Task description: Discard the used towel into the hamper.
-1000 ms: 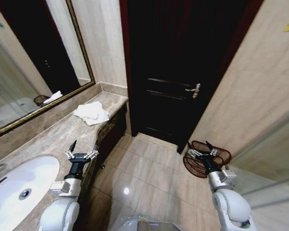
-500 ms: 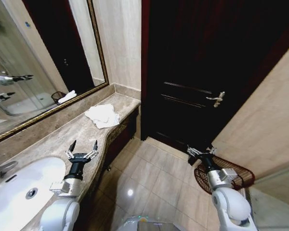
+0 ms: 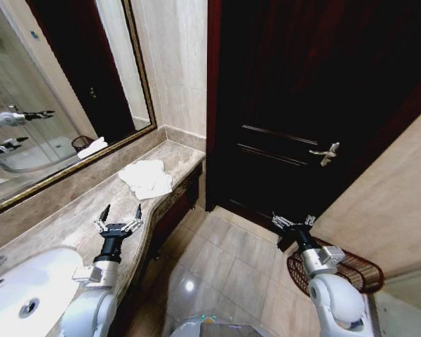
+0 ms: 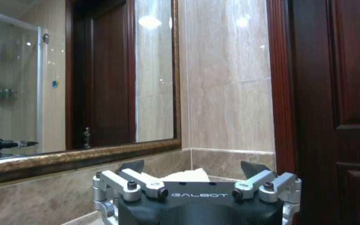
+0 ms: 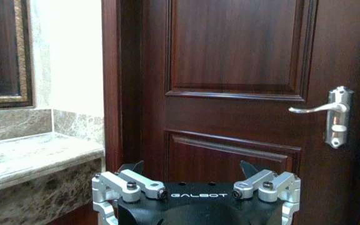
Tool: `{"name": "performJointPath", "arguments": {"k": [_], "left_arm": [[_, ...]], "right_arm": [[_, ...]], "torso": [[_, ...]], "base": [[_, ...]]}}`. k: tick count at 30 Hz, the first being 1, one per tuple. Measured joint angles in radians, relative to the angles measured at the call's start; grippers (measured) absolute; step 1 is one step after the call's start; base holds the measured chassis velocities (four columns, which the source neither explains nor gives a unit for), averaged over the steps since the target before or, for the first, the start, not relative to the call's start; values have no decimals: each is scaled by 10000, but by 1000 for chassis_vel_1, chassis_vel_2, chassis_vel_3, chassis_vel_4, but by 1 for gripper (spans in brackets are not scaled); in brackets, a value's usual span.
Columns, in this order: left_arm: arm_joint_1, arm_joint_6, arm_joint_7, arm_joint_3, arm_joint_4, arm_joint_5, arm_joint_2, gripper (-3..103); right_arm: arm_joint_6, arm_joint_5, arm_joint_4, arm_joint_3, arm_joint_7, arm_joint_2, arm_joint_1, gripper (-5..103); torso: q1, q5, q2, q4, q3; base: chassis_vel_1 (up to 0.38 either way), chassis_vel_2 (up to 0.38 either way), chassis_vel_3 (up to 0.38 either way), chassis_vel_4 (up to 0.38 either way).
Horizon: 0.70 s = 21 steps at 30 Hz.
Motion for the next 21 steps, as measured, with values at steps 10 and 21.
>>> {"name": "performJointPath", "arguments": {"k": [10,21], "left_arm": [[55,347,-19,16,-170,-62,-37,100],[48,255,-17,49,-106,-2,-92,100]], "right_arm": [[0,-6,10,14,-20,0,-20,100],[87,4,-37,28,-114,-24,-62,100]], "torso": [[-1,-1,0,-1,0],[1,2,0,0,1]], "base": [[-164,165,166,-165],[-120,179,181,-127]]}}
